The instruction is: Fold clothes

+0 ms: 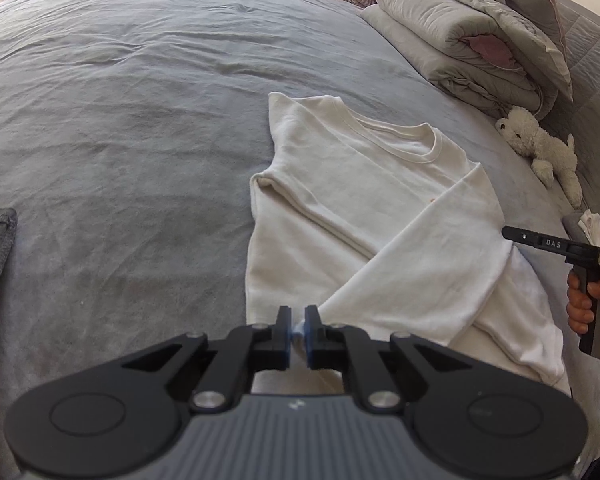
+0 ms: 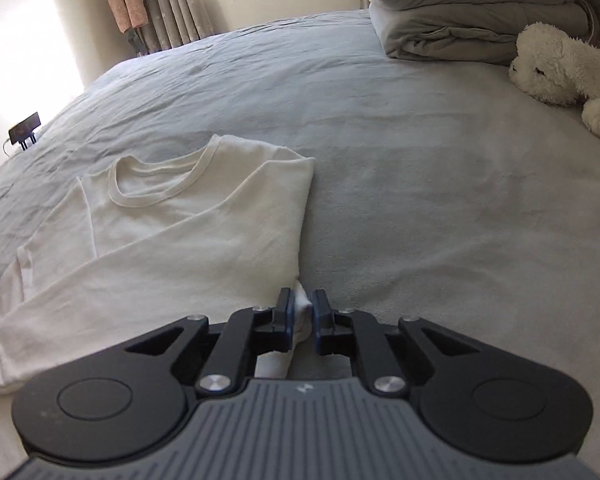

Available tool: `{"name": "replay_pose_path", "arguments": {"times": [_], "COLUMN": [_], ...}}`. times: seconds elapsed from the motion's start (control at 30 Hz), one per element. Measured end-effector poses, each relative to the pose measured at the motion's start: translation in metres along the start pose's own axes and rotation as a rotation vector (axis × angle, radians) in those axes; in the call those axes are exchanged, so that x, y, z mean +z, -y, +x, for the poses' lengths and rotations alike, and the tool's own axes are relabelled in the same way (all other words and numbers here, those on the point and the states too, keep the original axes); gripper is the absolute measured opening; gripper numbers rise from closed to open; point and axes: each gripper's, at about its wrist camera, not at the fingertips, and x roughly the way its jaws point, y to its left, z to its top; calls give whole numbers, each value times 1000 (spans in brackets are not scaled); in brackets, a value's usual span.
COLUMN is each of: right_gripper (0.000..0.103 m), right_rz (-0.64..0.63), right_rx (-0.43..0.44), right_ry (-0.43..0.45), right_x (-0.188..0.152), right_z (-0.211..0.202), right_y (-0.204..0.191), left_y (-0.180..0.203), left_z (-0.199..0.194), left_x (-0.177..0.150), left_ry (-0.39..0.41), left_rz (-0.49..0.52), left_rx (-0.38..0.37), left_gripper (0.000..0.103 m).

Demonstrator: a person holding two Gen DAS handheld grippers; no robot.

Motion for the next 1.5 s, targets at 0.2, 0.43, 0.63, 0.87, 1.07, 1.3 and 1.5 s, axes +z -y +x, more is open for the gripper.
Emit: {"name": "replay_pose_path", "arguments": {"times": [0.2, 0.43, 0.63, 0.87, 1.07, 1.3, 1.5], "right_gripper": [12, 24, 7, 5, 41, 38, 9], "right_rz": [119, 147, 30, -183, -192, -74, -142], "right_rx": [43, 41, -46, -130, -176, 36, 2], "right_ry": [-13, 83, 56, 174, 103, 87, 38], "right_x": [10, 38, 39, 41, 28, 11, 4], "right_z": [-4, 7, 39, 29, 33, -8, -5], "right_y": [14, 4, -16, -35, -28, 11, -7], "left_y": [-2, -1, -2, 3, 2, 2, 0], "left_z": [-4, 1, 2, 2, 4, 4, 1], "left_x": [2, 2, 2, 0, -1, 0, 1], "left_ry": [6, -7, -7, -6, -12, -9, 5], "left_rz": [-6, 1, 4, 37, 39, 29, 15], "left_rx": [-17, -6, -9, 0, 2, 1, 1], "left_gripper": [7, 7, 7, 7, 7, 7, 7]}}
